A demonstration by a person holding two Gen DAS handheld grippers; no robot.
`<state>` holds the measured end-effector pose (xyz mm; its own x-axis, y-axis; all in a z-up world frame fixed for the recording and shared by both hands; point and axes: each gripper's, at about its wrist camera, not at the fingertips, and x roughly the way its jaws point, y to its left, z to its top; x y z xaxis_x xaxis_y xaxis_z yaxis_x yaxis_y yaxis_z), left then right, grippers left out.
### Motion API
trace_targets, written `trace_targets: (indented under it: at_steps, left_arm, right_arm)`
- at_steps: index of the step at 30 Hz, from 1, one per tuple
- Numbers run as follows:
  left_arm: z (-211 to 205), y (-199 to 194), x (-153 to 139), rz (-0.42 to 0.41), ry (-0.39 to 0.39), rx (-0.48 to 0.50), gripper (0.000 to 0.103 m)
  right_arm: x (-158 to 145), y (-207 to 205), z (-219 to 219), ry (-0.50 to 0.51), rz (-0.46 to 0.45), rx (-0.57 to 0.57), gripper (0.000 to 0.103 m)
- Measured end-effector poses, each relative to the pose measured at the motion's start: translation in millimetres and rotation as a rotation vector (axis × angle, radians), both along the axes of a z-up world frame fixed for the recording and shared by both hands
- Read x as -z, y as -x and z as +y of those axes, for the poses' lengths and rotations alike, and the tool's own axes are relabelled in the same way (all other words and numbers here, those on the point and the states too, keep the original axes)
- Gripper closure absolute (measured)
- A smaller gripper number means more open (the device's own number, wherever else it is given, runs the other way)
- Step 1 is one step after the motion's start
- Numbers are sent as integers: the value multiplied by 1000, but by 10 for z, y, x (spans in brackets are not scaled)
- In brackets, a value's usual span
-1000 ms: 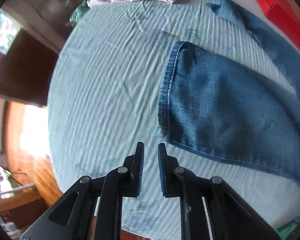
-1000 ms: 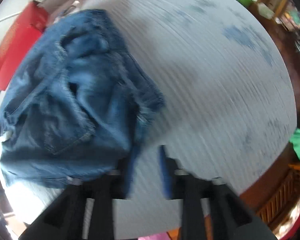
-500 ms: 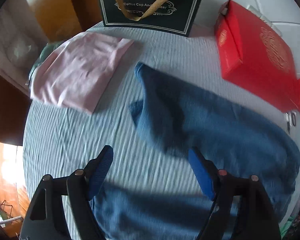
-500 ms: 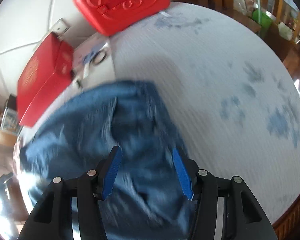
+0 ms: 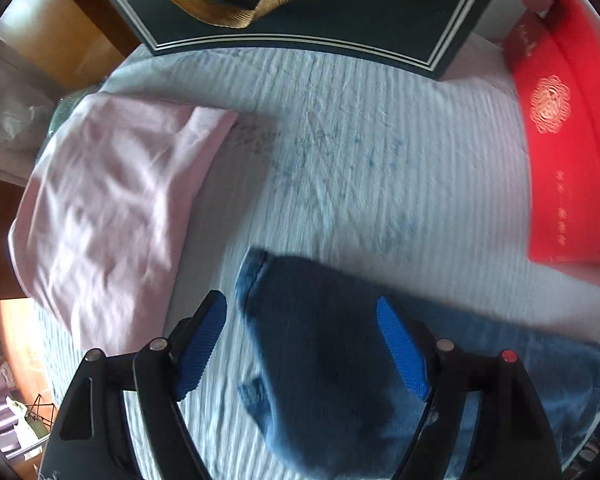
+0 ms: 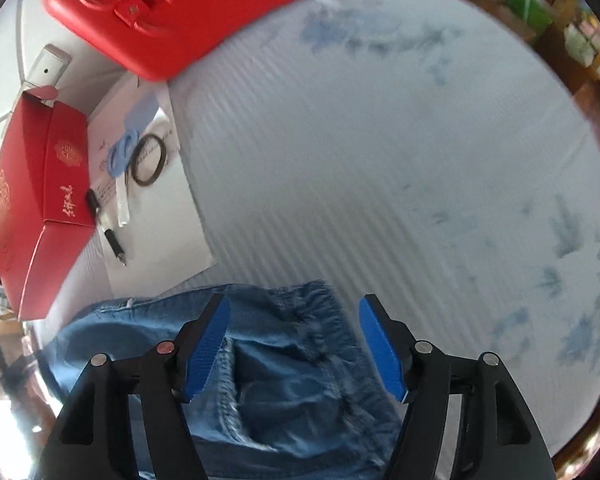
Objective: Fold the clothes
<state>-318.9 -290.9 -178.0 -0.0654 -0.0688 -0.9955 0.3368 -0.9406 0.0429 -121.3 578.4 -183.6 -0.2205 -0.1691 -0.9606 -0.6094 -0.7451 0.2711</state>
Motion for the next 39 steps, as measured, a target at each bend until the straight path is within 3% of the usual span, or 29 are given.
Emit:
trace_targets:
  at_steps: [3,5,7,8,10,11,12,13,18,20,23,27,31,34,37,39]
  left_arm:
    - [-6,45,195,-37,-25,6,22]
    - [-16,1,239,-8,-24,-5,16]
    - [-30,-61,245,25,-41,-17,19]
    - [-6,-96,227,46,-41,-8,29]
    - [98,-146,171,71,-53,18,78]
    - [163,-169,135,78,-43,35,98]
    - [229,-196,92,82,-9,54,98]
    - [287,-232,35,93,22,70,98]
    - [409,-859,-657,305,73,121,98]
    - [402,-1278,-931,387,80,144,98]
    - [359,-2012,-1101,455,114,177,98]
    - [202,-2790,-1045,434,107,148,98]
    - [111,-3432,-611,297,42,68,98]
    - [109,-3691,-299,174,-5,1,90]
    - [131,-3906,-306,148,-20,-50,73]
    - [131,-4015,-511,187,-26,-58,54]
  right_arm:
    - [193,108,-76,35,-28,-11,34]
    - [319,171,-143,33,-56,-29,28]
    - [396,218,-218,5,-71,-56,22]
    - [408,243,-281,-33,-76,-87,22]
    - [414,284,-441,-141,-102,-178,29]
    - [402,296,-516,-187,-110,-218,42]
    - [374,292,-552,-193,-98,-233,67]
    - [329,271,-563,-167,-67,-228,75]
    - [-201,-157,-660,-156,176,-218,77]
    - [-427,-502,-704,-128,288,-221,77]
    - [-636,-1128,-794,-84,392,-236,77]
    - [-591,-1886,-980,-21,405,-255,77]
    - [-272,-2381,-1103,37,326,-263,77]
    - [0,-2569,-1152,60,250,-283,76]
    - [97,-2659,-1137,93,233,-272,64]
    - [73,-2678,-1131,82,225,-265,47]
